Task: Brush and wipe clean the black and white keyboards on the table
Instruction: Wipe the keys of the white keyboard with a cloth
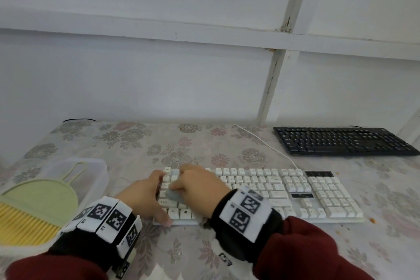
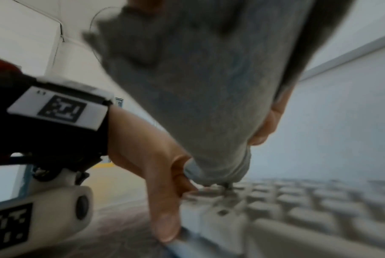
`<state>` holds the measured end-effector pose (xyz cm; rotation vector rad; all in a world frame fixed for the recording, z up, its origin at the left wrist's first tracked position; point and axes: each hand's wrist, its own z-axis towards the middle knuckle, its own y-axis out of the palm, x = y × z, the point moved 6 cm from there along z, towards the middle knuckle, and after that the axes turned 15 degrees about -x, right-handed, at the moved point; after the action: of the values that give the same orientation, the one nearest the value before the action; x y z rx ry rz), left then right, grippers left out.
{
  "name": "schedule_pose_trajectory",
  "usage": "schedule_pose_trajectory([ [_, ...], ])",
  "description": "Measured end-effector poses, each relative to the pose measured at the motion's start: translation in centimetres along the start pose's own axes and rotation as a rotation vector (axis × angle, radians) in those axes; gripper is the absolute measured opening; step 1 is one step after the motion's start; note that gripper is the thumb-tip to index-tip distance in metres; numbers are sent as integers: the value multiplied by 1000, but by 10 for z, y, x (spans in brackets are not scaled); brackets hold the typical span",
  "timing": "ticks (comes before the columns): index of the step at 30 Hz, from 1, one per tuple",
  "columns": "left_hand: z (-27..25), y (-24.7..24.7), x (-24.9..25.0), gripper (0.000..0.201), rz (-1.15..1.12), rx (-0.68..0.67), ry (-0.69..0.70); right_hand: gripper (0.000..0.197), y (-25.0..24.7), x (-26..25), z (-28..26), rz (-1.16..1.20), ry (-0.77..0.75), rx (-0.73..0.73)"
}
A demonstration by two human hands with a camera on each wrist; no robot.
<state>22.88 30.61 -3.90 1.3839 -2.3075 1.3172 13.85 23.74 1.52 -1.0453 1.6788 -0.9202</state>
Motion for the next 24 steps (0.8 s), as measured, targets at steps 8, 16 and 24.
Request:
schedule_pose_trajectory([
  [8, 0, 0, 2, 110, 34, 25, -2, 25, 19, -4, 9, -98, 50, -9],
  [16, -4, -1, 4, 112, 5, 1, -10, 26, 14, 41, -20, -31, 99, 24],
  [24, -5, 0, 3, 112, -7, 0, -10, 27, -9, 74, -46, -52, 243, -73],
])
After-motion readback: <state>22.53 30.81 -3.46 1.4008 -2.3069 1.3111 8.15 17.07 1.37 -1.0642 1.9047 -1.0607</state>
